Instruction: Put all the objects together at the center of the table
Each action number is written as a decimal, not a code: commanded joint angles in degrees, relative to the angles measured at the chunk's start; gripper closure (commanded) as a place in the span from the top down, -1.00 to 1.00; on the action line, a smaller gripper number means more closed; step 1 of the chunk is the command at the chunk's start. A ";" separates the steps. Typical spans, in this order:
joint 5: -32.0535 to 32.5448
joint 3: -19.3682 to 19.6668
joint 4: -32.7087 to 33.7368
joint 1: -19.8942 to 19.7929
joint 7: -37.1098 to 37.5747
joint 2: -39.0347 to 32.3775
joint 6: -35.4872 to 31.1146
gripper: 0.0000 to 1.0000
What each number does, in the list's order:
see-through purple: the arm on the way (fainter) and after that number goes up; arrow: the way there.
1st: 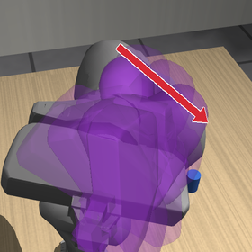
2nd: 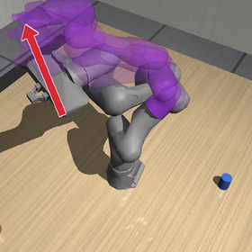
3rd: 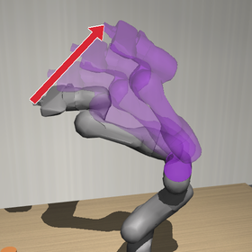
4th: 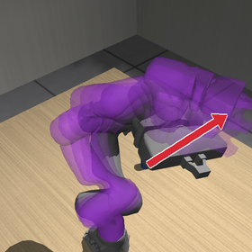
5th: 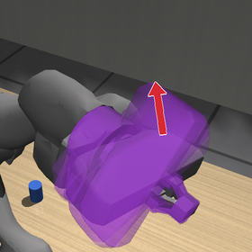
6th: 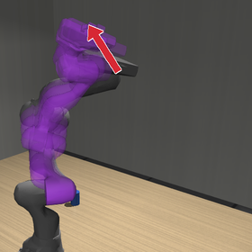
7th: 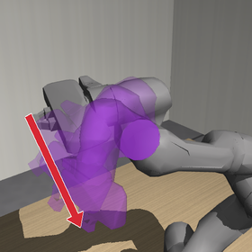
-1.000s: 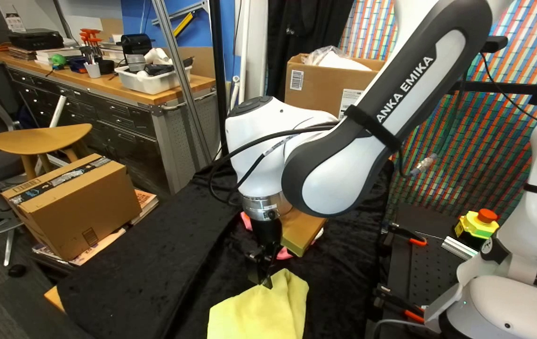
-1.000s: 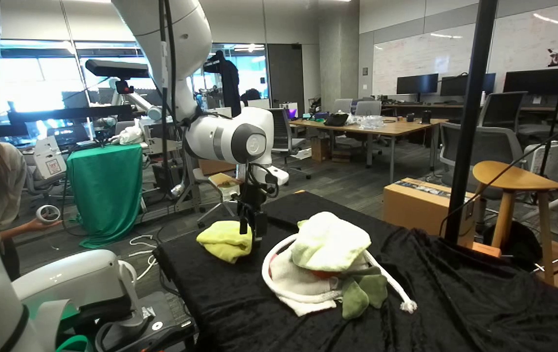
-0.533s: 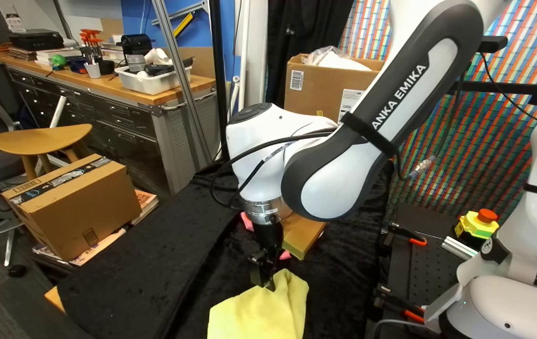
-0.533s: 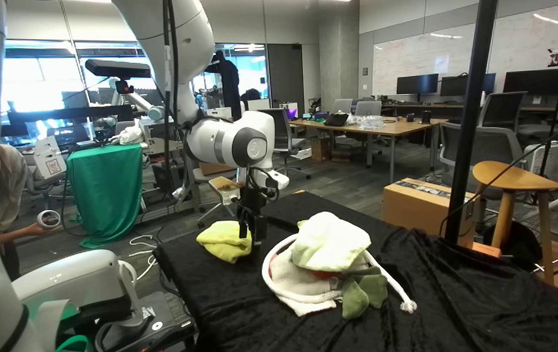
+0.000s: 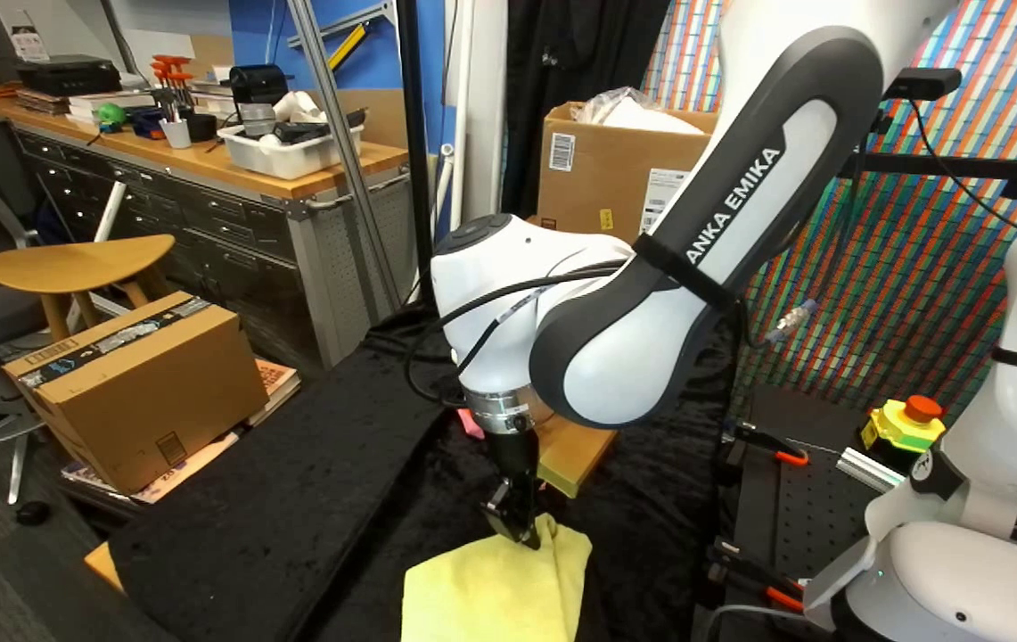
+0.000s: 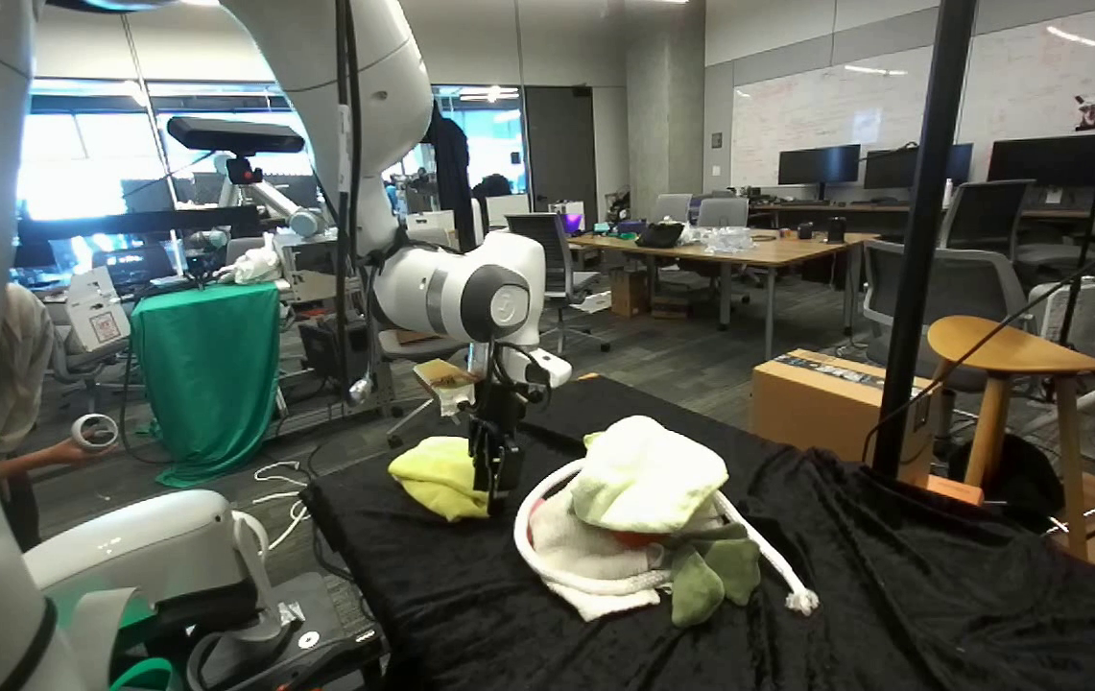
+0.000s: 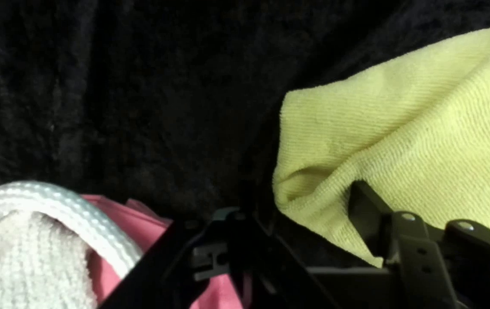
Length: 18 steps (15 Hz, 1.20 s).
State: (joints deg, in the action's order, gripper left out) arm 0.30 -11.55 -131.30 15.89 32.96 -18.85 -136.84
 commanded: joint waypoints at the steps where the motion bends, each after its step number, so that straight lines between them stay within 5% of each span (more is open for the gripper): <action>1: -0.85 1.12 0.43 0.91 -1.05 -0.37 -0.45 -0.04; 2: -0.85 1.12 0.27 0.96 -0.92 0.00 -0.20 -0.01; 8: 0.79 1.71 0.02 1.76 0.56 1.48 1.46 -0.79; 18: 5.72 1.18 -0.82 3.03 0.59 8.94 4.48 -0.88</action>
State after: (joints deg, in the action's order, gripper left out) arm 4.20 -10.68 -131.13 18.05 33.10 -14.11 -134.20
